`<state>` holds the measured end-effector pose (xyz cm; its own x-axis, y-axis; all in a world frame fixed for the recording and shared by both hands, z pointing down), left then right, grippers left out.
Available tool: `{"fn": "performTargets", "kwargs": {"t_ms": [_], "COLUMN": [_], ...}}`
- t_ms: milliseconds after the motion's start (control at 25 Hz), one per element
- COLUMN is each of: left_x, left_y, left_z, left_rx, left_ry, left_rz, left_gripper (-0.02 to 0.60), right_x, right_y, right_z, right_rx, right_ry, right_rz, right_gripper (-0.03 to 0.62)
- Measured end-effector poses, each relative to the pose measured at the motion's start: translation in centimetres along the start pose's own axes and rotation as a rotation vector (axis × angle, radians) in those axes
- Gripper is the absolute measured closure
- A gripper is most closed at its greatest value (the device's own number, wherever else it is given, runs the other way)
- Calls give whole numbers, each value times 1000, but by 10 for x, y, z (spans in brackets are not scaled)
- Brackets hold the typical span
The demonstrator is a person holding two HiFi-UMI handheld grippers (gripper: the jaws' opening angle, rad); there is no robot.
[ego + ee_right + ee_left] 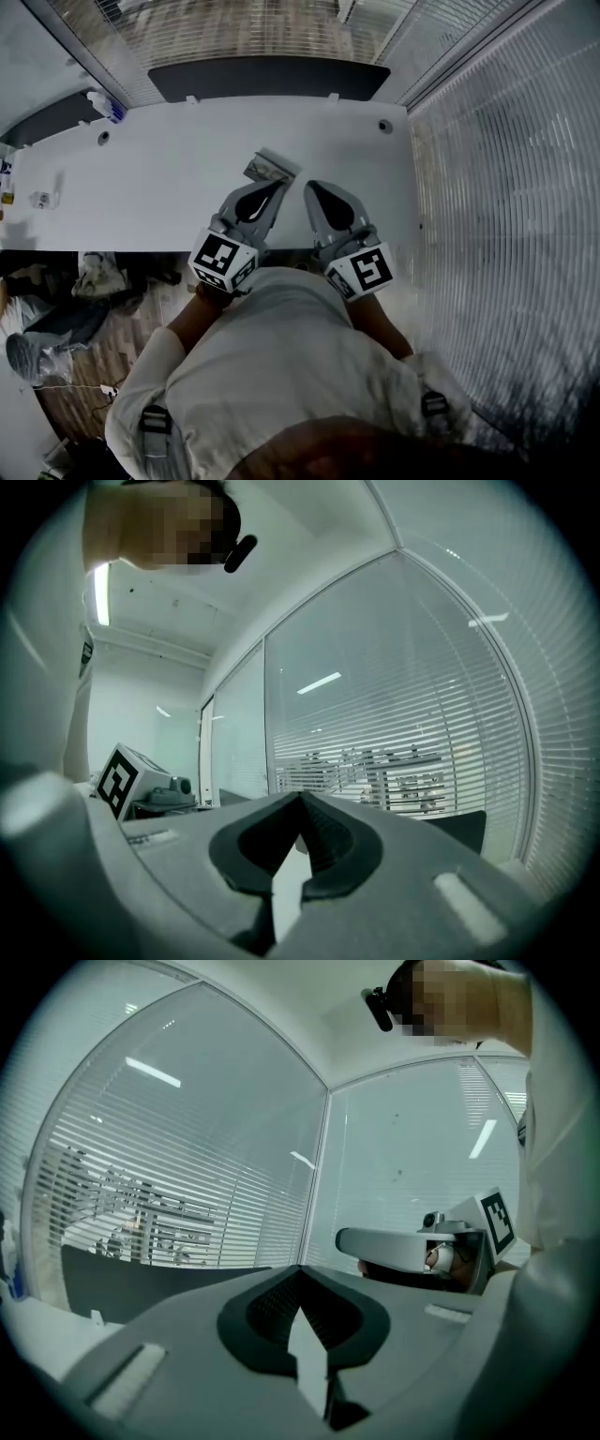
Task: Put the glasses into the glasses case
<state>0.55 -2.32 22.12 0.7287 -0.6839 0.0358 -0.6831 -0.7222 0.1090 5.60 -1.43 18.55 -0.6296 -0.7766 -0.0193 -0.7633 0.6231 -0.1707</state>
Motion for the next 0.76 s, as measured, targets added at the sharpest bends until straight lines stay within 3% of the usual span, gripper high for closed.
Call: {"fn": "performTargets", "kwargs": {"t_ms": [760], "left_x": [16], "left_y": [8], "left_z": [2], "left_rx": [-35], "left_ry": [16], "left_rz": [23], "left_gripper": [581], "right_x": [12], "right_y": [-13], "right_z": [0], "right_rx": [-9], "right_ry": [26], "right_rz": [39], "right_gripper": [594]}}
Point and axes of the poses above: the fingertips, and each gripper's own axes: x forward along the fingers, y to its left, z out of its top, the point moved 1 cm from there along -x, backward along the fingers, and after that the axes turned 6 degrees about x, right-handed, at the moved point
